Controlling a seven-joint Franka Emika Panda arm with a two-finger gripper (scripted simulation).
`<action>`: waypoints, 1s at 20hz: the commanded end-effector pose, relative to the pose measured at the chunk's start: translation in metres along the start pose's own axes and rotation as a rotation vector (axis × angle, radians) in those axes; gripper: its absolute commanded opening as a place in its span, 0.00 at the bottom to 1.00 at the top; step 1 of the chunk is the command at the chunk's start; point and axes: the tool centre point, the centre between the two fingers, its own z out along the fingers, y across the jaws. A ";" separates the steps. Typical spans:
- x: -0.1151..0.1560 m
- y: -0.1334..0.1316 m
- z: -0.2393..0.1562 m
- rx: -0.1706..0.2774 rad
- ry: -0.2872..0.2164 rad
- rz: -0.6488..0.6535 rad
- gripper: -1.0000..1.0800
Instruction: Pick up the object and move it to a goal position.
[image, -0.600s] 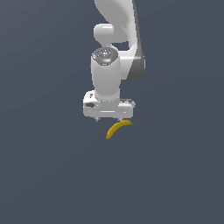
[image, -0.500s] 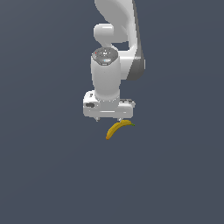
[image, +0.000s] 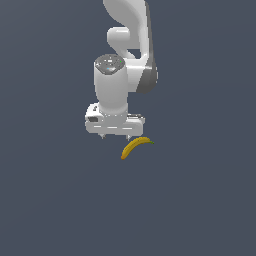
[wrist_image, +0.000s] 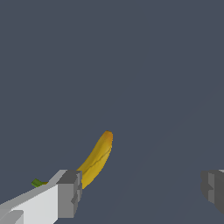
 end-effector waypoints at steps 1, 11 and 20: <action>0.000 0.000 0.000 -0.001 0.001 -0.002 0.96; -0.004 -0.008 0.009 0.004 -0.003 0.073 0.96; -0.014 -0.026 0.029 0.012 -0.013 0.236 0.96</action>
